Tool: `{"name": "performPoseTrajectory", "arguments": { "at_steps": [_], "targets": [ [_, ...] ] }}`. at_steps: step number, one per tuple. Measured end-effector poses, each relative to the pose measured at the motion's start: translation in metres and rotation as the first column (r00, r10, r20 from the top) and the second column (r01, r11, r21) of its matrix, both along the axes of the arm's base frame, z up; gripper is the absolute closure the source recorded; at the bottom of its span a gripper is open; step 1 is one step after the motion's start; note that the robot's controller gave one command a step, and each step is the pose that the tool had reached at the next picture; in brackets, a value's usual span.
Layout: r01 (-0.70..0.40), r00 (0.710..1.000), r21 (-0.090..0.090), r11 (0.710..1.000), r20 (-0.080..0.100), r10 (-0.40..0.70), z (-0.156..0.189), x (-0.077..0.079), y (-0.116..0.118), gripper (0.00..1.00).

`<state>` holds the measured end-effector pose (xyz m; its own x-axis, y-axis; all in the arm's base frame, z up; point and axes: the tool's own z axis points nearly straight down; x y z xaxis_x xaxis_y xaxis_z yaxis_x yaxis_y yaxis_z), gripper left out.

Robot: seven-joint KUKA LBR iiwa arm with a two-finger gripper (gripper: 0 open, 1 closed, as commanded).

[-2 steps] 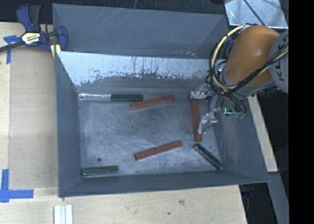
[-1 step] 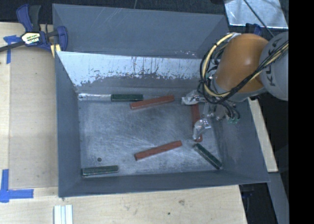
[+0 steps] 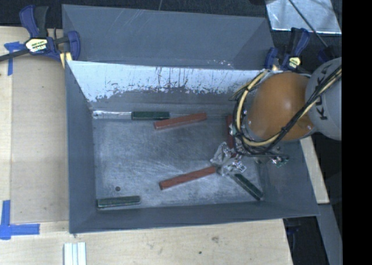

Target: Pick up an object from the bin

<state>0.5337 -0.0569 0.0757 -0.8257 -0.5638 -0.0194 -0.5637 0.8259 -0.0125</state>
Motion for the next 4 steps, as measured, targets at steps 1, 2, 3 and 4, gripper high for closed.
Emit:
{"name": "performPoseTrajectory", "arguments": {
  "at_steps": [1,2,3,4],
  "targets": [
    [0.000,1.000,-0.001,1.000,-0.012,0.000,-0.002,-0.003,-0.001,0.00],
    [-0.001,1.000,-0.001,1.000,-0.012,0.001,-0.002,-0.003,-0.001,0.00],
    [-0.104,0.995,-0.005,0.995,0.001,0.104,0.002,0.022,0.080,1.00],
    [-0.104,0.995,-0.005,0.995,0.001,0.104,0.002,0.022,0.080,1.00]
  ]
}}
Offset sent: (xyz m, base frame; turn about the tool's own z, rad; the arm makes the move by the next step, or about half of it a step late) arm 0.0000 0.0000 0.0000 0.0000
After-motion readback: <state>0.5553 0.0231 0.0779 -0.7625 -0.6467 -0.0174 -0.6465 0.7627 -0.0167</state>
